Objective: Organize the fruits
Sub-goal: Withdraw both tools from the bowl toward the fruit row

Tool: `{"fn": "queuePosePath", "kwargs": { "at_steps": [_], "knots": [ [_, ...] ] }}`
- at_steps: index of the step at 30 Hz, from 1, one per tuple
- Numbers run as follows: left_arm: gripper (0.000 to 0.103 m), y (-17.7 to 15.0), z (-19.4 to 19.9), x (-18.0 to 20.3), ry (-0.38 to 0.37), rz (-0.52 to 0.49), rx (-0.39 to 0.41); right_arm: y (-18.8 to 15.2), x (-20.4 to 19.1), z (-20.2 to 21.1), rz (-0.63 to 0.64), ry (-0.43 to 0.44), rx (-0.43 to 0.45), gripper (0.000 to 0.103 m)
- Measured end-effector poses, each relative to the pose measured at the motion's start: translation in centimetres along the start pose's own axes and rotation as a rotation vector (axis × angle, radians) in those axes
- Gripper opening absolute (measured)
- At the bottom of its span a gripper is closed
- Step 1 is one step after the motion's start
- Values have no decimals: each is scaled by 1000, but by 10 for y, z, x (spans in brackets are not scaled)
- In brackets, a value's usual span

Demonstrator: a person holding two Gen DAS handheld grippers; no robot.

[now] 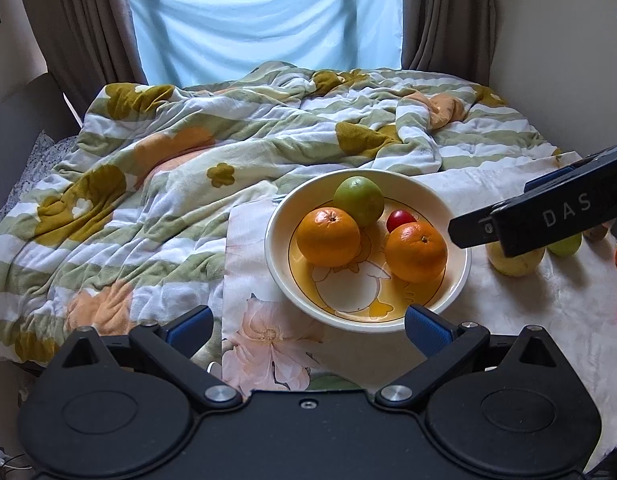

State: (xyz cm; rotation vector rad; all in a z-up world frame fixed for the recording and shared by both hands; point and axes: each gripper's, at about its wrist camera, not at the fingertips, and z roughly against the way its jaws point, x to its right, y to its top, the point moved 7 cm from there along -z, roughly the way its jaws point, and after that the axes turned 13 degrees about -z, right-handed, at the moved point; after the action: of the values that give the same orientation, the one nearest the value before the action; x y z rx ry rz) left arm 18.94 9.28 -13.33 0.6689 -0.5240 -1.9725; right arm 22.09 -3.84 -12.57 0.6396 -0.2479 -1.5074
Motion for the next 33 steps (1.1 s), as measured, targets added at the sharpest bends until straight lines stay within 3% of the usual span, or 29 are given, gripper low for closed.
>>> {"fn": "queuePosePath", "kwargs": {
  "at_steps": [17,25,33],
  "knots": [
    [103,34,34,43,-65,-47,87,-15,83,108,-180,-127,153,103],
    [103,47,48,99,-25,-25,85,-32,147,138,-145,-176,173,103],
    [103,52,48,169,-51,8,73,-54,208,163,-81,-155,171,103]
  ]
}}
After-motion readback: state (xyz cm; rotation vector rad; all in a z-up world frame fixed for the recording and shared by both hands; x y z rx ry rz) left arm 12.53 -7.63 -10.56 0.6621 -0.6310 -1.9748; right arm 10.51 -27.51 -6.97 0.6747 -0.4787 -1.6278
